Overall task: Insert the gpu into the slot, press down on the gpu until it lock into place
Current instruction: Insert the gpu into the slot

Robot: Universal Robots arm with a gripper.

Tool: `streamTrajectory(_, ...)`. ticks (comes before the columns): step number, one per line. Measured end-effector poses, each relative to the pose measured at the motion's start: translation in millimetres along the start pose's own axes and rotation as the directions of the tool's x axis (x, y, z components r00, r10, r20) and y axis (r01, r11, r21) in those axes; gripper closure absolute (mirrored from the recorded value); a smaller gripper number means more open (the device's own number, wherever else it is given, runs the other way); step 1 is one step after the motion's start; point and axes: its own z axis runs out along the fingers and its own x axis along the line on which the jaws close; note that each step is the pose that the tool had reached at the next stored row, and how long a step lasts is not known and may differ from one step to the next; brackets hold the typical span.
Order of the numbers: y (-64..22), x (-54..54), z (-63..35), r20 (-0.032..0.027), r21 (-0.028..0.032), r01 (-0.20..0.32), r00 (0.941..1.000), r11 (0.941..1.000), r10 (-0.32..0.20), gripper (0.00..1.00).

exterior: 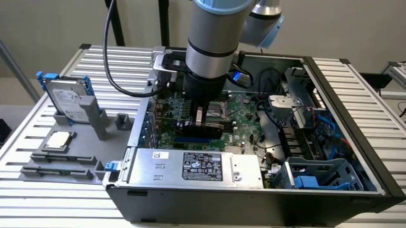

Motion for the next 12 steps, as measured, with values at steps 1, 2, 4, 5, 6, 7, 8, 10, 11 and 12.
streamTrajectory(1, 0.0, 0.0, 0.3, 0.0001, 0.0001, 0.000, 1.0000, 1.0000, 0.000, 0.73)
streamTrajectory(2, -0.1, 0.0, 0.6, 0.0000, 0.0000, 0.000, 1.0000, 1.0000, 0.000, 0.73)
streamTrajectory(4, -0.4, 0.1, 1.1, -0.0013, -0.0001, 0.000, 1.0000, 1.0000, 0.000, 0.73)
streamTrajectory(5, -0.8, 0.0, 1.3, -0.0020, -0.0003, 0.000, 1.0000, 1.0000, 0.000, 0.73)
streamTrajectory(6, -1.1, 0.0, 1.5, -0.0026, -0.0004, 0.000, 1.0000, 1.0000, 0.000, 0.73)
streamTrajectory(7, -1.5, 0.0, 1.7, -0.0030, -0.0006, 0.000, 1.0000, 1.0000, 0.000, 0.73)
streamTrajectory(8, -1.9, 0.0, 1.8, -0.0036, -0.0017, 0.000, 1.0000, 1.0000, 0.000, 0.73)
streamTrajectory(10, -2.4, 0.0, 2.3, -0.0051, -0.0045, -0.001, 1.0000, 1.0000, 0.000, 0.73)
streamTrajectory(11, -2.5, 0.1, 2.6, -0.0057, -0.0062, -0.001, 1.0000, 1.0000, 0.001, 0.73)
streamTrajectory(12, -2.5, 0.1, 3.0, -0.0061, -0.0073, -0.001, 1.0000, 1.0000, 0.001, 0.73)
